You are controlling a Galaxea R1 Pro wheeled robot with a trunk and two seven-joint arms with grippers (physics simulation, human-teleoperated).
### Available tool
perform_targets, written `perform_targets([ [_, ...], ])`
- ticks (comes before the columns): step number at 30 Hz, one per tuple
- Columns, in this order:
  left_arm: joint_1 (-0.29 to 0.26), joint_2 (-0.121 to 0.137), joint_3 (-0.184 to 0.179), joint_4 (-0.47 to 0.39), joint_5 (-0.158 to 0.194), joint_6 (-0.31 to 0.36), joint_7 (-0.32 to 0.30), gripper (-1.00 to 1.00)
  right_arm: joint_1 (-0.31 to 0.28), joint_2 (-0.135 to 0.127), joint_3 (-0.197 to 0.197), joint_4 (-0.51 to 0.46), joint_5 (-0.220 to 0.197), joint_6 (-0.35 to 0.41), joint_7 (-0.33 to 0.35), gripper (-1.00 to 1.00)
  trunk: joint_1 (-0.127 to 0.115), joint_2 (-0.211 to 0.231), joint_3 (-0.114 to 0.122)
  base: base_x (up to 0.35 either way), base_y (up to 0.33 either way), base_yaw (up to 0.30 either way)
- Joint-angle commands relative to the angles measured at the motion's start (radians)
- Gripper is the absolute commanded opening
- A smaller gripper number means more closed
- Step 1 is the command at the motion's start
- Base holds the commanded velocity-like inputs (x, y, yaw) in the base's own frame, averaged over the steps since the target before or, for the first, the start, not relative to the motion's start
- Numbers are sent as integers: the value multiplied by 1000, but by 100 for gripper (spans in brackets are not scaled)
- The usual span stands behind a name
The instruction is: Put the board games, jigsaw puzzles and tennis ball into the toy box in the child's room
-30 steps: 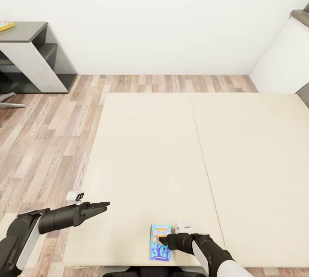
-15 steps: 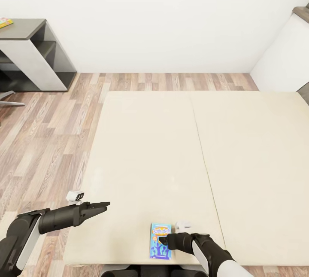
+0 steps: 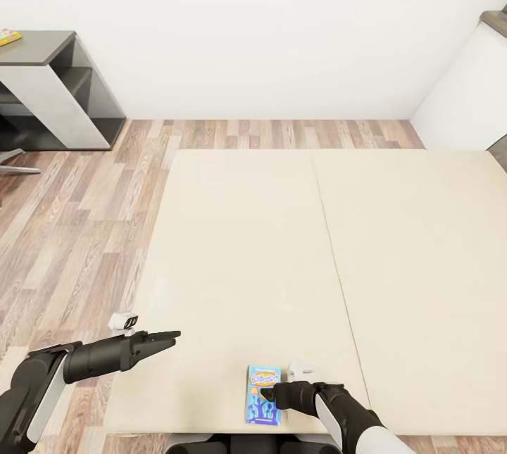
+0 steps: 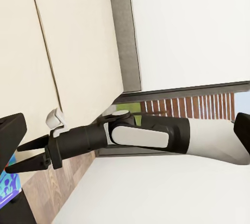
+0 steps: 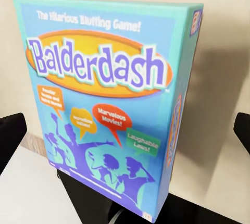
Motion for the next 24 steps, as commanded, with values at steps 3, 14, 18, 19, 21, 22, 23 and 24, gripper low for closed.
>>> perform_targets([
  [3,0,0,0,0,1,10,-3,100,0,0,-4,-2,3,6,4,100,0,-1,-1,0,0,0],
  [14,0,0,0,0,1,10,-3,100,0,0,-4,-2,3,6,4,100,0,-1,-8,0,0,0],
  [18,0,0,0,0,1,10,-3,100,0,0,-4,-2,3,5,4,100,0,-1,-8,0,0,0],
  [19,0,0,0,0,1,10,-3,100,0,0,-4,-2,3,5,4,100,0,-1,-8,0,0,0],
  [21,0,0,0,0,1,10,-3,100,0,0,-4,-3,4,5,4,100,0,-1,-8,0,0,0],
  [22,0,0,0,0,1,10,-3,100,0,0,-4,-3,3,5,4,100,0,-1,-8,0,0,0],
  [23,0,0,0,0,1,10,-3,100,0,0,-4,-3,3,5,4,100,0,-1,-8,0,0,0],
  [24,0,0,0,0,1,10,-3,100,0,0,-4,-3,3,5,4,100,0,-1,-8,0,0,0],
])
